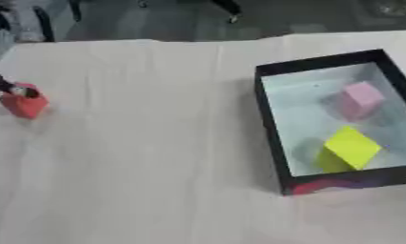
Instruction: Pick up the objects with one hand, pass them to the other hand, and then place them into the box on the other side of the table.
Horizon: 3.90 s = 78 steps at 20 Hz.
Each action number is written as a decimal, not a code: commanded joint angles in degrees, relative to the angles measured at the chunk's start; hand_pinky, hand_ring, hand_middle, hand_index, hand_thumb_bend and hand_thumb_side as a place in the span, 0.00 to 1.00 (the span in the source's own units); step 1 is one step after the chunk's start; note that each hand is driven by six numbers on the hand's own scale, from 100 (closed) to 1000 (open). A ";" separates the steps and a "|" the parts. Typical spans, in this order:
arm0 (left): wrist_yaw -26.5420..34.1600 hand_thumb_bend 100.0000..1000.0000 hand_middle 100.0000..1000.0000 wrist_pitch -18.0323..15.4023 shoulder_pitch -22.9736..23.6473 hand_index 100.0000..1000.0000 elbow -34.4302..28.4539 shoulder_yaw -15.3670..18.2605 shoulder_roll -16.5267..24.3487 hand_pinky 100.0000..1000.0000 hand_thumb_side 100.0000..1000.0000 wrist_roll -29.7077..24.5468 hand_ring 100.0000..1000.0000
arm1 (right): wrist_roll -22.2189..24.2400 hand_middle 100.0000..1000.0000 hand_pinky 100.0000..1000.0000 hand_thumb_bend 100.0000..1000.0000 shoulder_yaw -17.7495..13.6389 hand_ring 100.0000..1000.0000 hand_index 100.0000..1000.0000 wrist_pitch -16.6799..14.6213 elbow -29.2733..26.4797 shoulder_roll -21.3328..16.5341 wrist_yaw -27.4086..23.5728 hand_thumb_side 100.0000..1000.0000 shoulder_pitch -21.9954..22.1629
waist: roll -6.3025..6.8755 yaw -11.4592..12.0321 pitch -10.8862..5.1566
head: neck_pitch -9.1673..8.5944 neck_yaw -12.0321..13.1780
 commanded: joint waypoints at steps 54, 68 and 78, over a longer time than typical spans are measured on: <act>7.46 0.22 0.73 8.35 0.62 0.53 2.70 0.41 0.47 0.86 0.00 15.96 0.86 | 2.27 0.69 1.00 0.51 -0.18 1.00 1.00 -0.64 0.13 -1.95 0.76 0.19 -1.34 | 1.48 -2.76 -0.83 | -0.05 3.54; 9.33 0.13 0.65 0.61 3.81 0.52 -27.79 -8.06 2.06 0.82 0.00 7.91 0.76 | 4.61 0.72 1.00 0.51 3.28 1.00 1.00 0.32 -2.09 -0.99 -2.83 0.17 -3.60 | -0.81 0.62 -7.51 | 3.79 -1.98; 19.62 0.06 0.62 -2.45 8.70 0.50 -40.70 -9.87 -4.57 0.83 0.05 11.72 0.74 | 8.66 0.74 1.00 0.51 8.90 1.00 1.00 0.72 -4.64 3.28 -3.80 0.15 -11.02 | -1.57 1.62 -10.09 | 5.14 -5.21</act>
